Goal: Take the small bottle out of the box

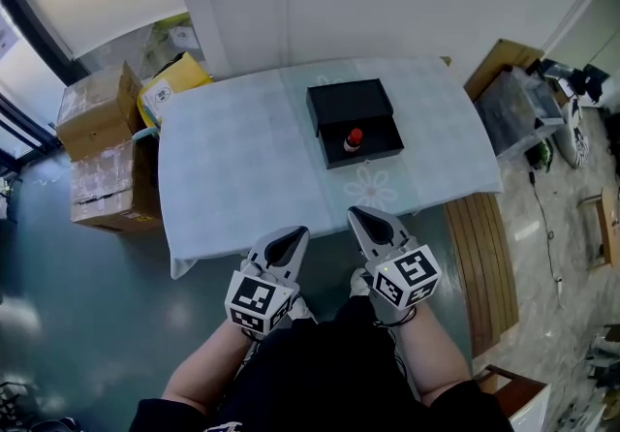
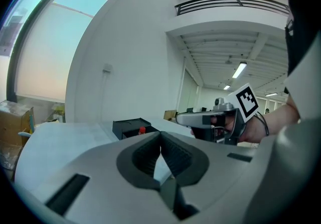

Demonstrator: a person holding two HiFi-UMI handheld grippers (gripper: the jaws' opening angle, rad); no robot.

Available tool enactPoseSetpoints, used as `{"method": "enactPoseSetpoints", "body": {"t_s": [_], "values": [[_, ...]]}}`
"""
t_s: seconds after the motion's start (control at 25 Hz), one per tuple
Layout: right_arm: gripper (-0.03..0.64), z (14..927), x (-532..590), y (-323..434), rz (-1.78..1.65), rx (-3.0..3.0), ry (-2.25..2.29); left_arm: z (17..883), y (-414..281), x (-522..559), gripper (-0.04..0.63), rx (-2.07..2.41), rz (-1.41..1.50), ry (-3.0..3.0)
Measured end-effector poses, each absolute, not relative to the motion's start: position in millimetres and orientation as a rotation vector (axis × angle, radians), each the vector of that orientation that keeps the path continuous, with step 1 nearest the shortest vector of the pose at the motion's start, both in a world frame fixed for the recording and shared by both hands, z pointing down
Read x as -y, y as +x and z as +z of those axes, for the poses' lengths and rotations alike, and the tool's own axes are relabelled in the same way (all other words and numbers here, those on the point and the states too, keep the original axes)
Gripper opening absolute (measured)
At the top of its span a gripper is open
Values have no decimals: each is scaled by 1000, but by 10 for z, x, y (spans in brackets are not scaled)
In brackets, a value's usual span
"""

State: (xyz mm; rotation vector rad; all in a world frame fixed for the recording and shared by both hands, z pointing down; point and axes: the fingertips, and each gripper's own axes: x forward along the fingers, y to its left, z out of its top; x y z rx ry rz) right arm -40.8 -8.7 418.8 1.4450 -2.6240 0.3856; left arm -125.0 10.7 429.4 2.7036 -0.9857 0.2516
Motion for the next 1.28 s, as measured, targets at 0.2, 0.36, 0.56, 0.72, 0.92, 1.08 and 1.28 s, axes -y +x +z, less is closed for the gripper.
{"method": "enactPoseSetpoints", "body": {"t_s": [0.2, 0.36, 0.56, 0.72, 0.92, 1.08, 1.28], "values": [[23, 4222, 176, -295, 392, 2615, 1457, 4331, -1150, -60, 29, 971, 260, 2704], [23, 4247, 301, -188, 398, 2626, 1430, 4343, -1022, 44, 29, 990, 264, 2694], [23, 4304, 520, -1, 424, 2637, 1377, 4341, -805, 201, 29, 1024, 261, 2673], [23, 4347, 736, 102, 431, 2645, 1336, 4373, -682, 370, 29, 1050, 262, 2647], [23, 4416, 1011, 255, 435, 2653, 1297, 4455, -476, 565, 29, 1061, 271, 2623], [23, 4506, 1201, 398, 445, 2649, 1274, 4533, -316, 709, 29, 1066, 286, 2605], [23, 4651, 1417, 566, 469, 2641, 1246, 4632, -153, 894, 29, 1086, 296, 2575]]}}
